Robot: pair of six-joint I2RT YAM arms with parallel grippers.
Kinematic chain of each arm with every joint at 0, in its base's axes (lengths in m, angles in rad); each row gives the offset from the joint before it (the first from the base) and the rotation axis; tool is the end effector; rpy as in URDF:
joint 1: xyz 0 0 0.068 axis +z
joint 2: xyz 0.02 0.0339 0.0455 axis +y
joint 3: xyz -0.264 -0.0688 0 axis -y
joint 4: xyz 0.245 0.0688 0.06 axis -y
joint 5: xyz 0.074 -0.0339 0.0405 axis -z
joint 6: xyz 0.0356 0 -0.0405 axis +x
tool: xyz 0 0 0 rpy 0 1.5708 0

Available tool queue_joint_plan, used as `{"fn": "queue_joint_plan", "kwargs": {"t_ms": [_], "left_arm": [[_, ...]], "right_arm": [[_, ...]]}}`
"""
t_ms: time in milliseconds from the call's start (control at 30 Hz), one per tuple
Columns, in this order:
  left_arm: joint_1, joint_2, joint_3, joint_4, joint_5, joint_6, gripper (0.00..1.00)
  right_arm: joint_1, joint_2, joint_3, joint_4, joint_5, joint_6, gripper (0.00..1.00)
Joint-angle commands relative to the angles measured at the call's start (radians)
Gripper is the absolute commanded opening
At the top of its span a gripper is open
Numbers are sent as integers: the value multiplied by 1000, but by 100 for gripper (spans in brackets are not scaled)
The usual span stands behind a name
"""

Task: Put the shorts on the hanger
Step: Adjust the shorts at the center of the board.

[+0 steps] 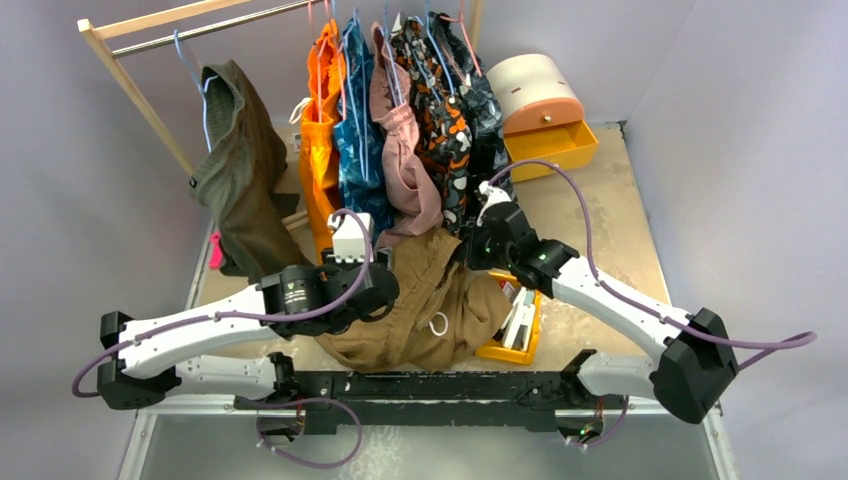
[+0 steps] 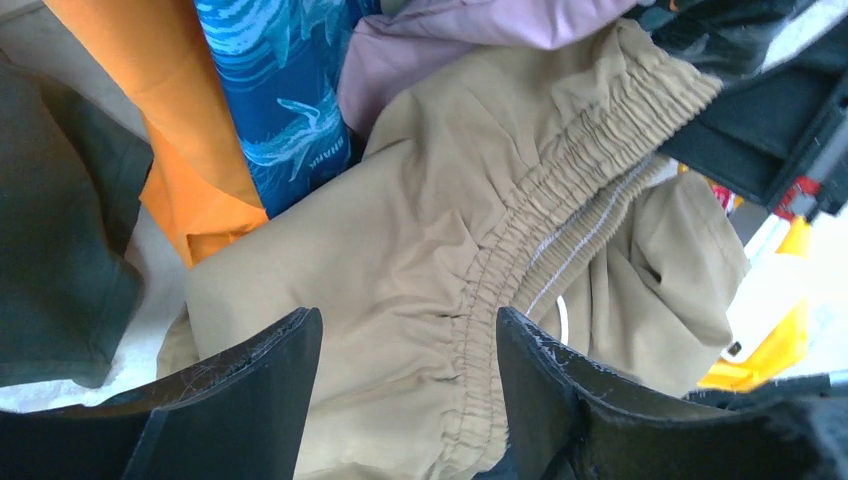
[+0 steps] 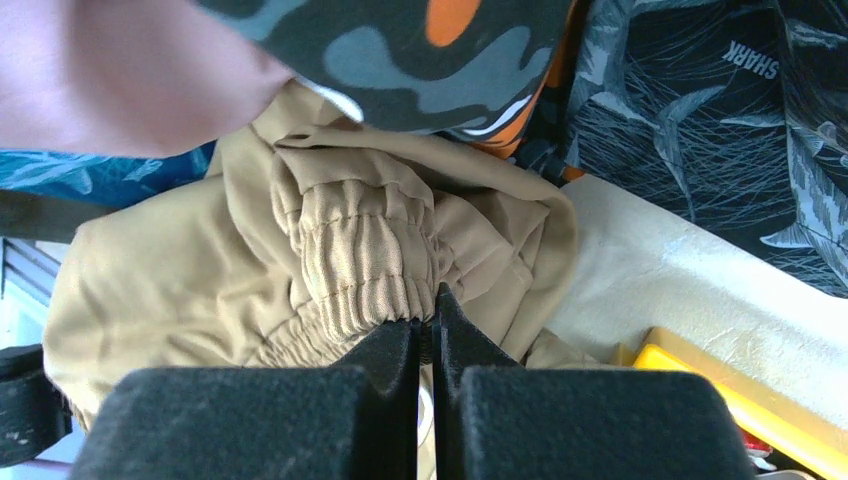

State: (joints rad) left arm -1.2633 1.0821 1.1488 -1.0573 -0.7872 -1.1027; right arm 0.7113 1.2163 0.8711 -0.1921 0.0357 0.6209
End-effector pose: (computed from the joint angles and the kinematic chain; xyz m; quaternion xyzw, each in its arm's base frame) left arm 0.0818 -0.1743 0.3399 -0.0384 0.8909 -0.1056 0.4401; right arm 0.2079 0.1775 0.2786 -0.0305 0.8688 0.2930 0.3980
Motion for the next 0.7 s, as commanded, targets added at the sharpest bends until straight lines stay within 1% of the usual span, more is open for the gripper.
{"fn": "queue_joint_plan", "kwargs": {"t_ms": [0,67,133,233,367,500,667], "left_arm": [[4,-41,26,38,99,114,64],[-3,-35,-7,100,162,138,64],[-33,-14,-34,150,203,153,64],[-123,38,-29,172,193,154,64],[-205,109,-10,174,199,144,63],[-278,160,0,168,178,95,64],[-359,291,53,120,126,19,64]], "right_arm": [[-29,26,40,53,10,-2,0],[-47,35,31,70,3,4,0],[-66,42,20,86,-8,12,0],[-88,45,4,99,-19,16,0],[-106,38,-9,99,-26,11,0],[-116,33,-22,102,-32,9,0],[-121,42,-25,114,-41,10,0]]}}
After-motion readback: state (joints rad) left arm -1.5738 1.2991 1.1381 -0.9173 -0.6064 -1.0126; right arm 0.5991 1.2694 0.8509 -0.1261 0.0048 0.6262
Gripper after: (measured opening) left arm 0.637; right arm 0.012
